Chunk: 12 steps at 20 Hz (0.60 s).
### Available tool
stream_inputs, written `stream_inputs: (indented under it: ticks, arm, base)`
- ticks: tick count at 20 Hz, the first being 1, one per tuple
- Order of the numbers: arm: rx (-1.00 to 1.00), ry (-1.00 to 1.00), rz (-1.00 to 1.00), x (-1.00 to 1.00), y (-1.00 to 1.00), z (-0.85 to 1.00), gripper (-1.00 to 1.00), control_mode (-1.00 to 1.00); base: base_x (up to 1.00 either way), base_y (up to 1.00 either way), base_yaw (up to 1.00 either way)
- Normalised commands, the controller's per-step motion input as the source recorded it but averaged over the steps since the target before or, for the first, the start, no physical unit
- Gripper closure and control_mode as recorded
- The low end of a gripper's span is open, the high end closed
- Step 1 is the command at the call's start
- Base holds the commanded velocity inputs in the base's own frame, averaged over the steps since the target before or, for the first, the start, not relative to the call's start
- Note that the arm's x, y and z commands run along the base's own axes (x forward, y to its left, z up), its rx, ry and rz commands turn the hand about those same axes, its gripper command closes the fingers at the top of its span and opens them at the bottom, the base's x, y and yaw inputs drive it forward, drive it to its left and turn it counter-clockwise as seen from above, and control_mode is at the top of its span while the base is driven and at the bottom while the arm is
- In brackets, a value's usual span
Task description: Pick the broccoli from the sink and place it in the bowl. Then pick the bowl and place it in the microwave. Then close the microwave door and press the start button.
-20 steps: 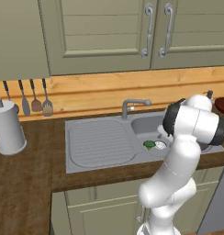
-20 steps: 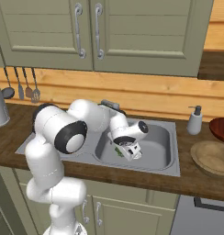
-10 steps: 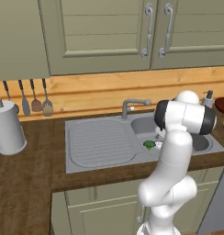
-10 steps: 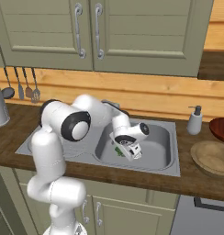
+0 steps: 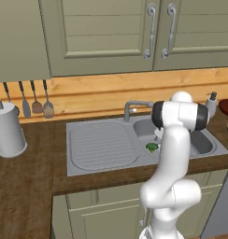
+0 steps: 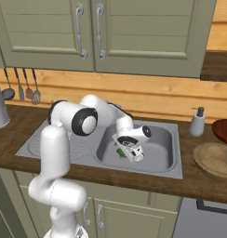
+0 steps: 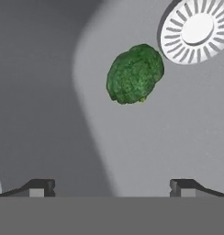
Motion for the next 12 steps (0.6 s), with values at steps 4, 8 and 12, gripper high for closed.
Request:
stream_inputs:
  ticks: [4, 8, 12]
  arm:
    - [0.03, 0.0, 0.0, 0.27, 0.0, -0.27, -1.0, -1.0]
    - [0.01, 0.0, 0.0, 0.21, 0.0, -0.31, -1.0, -1.0]
    - [0.0, 0.0, 0.0, 0.28, 0.0, -0.26, -1.0, -1.0]
  base:
    - [0.0, 0.0, 0.0]
    - [0.0, 0.0, 0.0]
    - [0.0, 0.0, 0.0]
